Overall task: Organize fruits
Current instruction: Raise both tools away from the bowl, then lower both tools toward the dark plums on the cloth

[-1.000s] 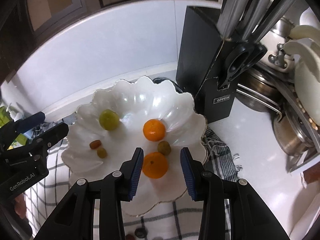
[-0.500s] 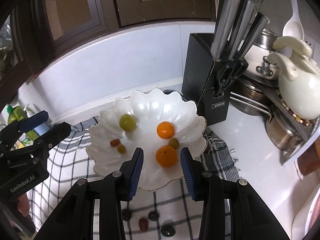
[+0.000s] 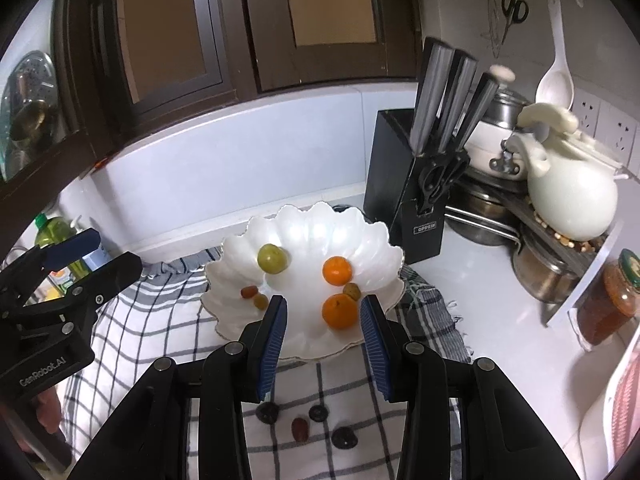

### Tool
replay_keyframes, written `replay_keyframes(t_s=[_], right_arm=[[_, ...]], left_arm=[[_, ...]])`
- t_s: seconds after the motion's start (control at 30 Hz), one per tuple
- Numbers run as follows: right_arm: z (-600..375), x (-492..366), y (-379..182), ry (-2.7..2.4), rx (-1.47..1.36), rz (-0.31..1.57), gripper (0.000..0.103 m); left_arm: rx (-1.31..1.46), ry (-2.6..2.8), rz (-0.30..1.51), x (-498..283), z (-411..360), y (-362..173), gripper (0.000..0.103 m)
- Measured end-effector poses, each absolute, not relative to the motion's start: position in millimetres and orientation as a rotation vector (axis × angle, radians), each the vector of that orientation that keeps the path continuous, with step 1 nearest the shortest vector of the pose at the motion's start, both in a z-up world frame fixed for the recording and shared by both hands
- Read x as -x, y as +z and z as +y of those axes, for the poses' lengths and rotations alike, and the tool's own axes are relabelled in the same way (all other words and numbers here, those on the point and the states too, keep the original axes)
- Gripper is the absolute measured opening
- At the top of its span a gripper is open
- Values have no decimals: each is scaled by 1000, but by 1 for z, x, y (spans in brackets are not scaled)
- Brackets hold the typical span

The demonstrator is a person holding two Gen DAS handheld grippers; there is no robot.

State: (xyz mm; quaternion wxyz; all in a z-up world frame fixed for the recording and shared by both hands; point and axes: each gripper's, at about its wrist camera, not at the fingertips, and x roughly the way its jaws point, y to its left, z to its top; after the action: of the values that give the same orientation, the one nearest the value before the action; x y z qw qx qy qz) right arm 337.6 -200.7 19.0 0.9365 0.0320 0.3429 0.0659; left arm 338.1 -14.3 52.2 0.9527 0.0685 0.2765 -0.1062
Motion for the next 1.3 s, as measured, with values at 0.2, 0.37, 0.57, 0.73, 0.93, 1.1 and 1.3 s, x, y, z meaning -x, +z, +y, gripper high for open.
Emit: replay_keyframes(t_s=[0.2, 0.37, 0.57, 0.73, 0.93, 1.1, 1.3], right_arm=[[-200, -319, 23, 135, -62, 670, 40], [-200, -304, 23, 121, -42, 655, 40], [-199, -289, 18, 109, -31, 648, 40], [-198, -278, 10, 95, -11, 651, 40], [-196, -268, 0, 95, -11, 657, 40], [-196, -265, -11, 97, -8, 679, 40], [-196, -262, -27, 100, -12, 714, 40]], left_arm=[[-143, -233, 545, -319, -14, 54, 73], [-137, -256, 526, -303, -10, 52, 75], [-150, -265, 530, -291, -10, 43, 75], [-171, -271, 540, -282, -11, 33, 75], [-169, -290, 586, -280, -12, 20, 75], [-186, -295, 613, -279, -14, 9, 75], [-206, -310, 645, -278, -17, -6, 75]])
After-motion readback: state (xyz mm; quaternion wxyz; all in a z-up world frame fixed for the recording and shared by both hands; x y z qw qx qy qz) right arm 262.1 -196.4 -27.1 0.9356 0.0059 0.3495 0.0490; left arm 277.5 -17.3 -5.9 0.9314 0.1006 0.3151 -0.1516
